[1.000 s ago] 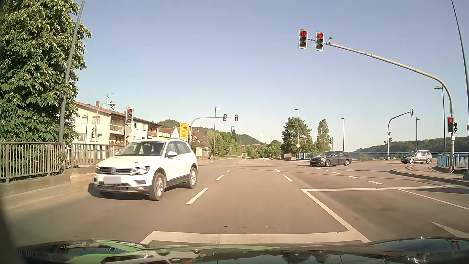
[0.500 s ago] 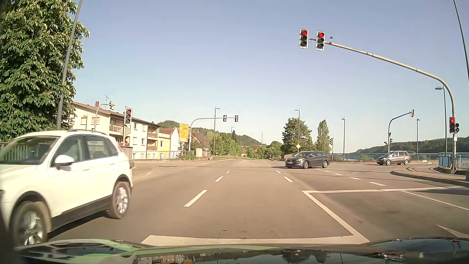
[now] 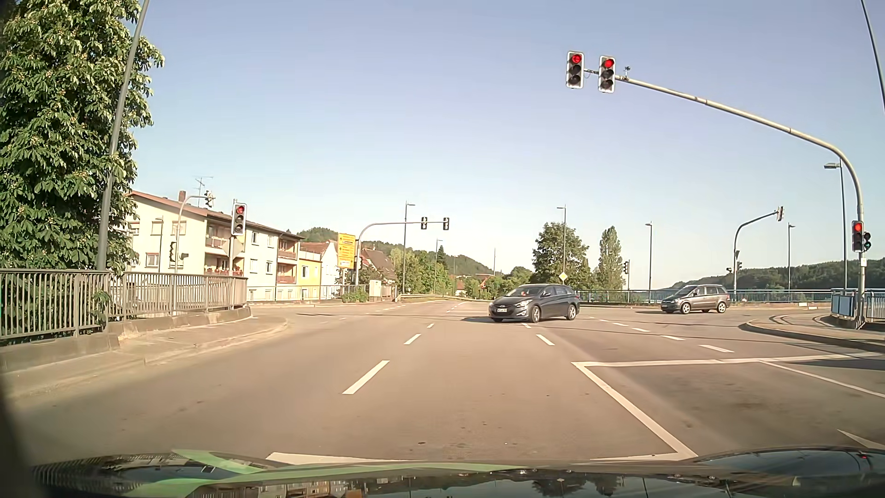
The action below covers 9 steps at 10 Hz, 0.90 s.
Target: Follow the waypoints while adhering to traffic rules and regulations
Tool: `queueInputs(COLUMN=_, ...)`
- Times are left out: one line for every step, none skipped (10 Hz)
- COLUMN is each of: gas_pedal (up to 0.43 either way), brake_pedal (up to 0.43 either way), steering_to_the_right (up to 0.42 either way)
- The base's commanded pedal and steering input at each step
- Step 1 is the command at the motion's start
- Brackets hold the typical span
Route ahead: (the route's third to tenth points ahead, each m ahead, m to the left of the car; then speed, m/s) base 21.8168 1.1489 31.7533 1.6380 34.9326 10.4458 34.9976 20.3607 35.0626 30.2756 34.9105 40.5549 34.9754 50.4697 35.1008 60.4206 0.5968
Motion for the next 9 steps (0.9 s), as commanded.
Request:
queueInputs(gas_pedal=0.0, brake_pedal=0.116, steering_to_the_right=-0.001)
queueInputs(gas_pedal=0.0, brake_pedal=0.128, steering_to_the_right=-0.001)
queueInputs(gas_pedal=0.0, brake_pedal=0.146, steering_to_the_right=-0.001)
queueInputs(gas_pedal=0.0, brake_pedal=0.152, steering_to_the_right=-0.001)
queueInputs(gas_pedal=0.0, brake_pedal=0.165, steering_to_the_right=-0.002)
queueInputs(gas_pedal=0.0, brake_pedal=0.165, steering_to_the_right=-0.002)
queueInputs(gas_pedal=0.0, brake_pedal=0.171, steering_to_the_right=-0.002)
queueInputs(gas_pedal=0.0, brake_pedal=0.171, steering_to_the_right=-0.003)
queueInputs(gas_pedal=0.0, brake_pedal=0.171, steering_to_the_right=-0.003)
